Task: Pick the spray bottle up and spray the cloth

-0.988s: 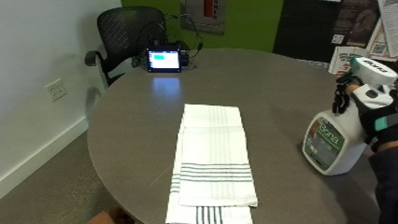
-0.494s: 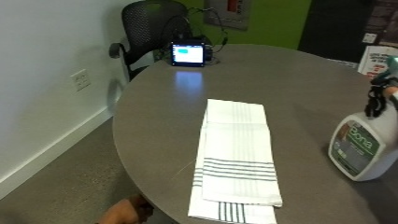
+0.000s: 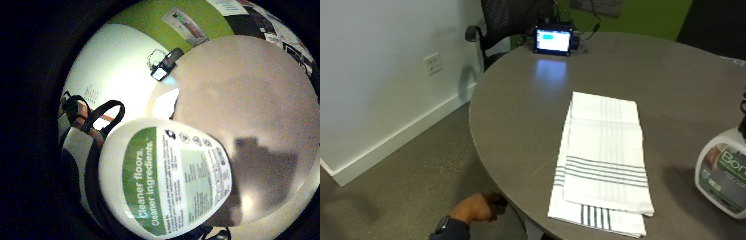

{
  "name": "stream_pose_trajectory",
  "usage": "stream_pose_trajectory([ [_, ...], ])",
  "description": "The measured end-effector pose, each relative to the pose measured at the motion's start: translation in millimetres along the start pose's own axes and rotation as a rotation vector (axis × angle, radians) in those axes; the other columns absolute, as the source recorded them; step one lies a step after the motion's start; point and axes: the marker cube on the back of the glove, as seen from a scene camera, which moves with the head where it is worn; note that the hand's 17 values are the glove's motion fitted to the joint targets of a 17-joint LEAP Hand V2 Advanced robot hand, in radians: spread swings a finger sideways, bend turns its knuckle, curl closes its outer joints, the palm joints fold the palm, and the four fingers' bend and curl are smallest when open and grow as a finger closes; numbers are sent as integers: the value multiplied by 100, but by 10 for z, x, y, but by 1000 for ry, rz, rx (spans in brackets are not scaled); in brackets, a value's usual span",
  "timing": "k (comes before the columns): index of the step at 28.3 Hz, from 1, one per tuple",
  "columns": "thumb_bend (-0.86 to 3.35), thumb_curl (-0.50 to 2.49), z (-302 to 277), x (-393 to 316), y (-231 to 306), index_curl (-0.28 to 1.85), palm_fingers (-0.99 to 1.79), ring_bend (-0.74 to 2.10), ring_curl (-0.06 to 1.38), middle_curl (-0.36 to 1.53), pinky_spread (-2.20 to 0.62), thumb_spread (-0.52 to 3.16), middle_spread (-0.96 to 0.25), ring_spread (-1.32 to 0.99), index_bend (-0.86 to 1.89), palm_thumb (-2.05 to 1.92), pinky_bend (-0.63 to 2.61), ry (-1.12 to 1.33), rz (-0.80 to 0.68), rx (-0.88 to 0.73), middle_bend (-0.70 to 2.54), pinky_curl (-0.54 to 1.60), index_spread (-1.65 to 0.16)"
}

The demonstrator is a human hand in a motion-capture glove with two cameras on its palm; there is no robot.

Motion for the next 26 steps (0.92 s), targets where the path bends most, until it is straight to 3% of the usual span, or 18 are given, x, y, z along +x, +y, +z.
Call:
stream_pose_trajectory([
  [17, -4, 77, 940, -1101, 922, 58, 138, 73, 48, 55, -31, 37, -18, -23, 29, 96, 46, 300, 16, -677, 72, 41, -29],
  [22, -3, 77, 1198, -1118, 1179, 59, 138, 73, 48, 55, -31, 39, -18, -23, 28, 95, 46, 484, 112, -832, 72, 41, -29],
  [26, -2, 77, 1323, -1056, 1351, 59, 135, 73, 48, 54, -30, 42, -18, -23, 25, 97, 47, 485, 255, -903, 71, 41, -29],
])
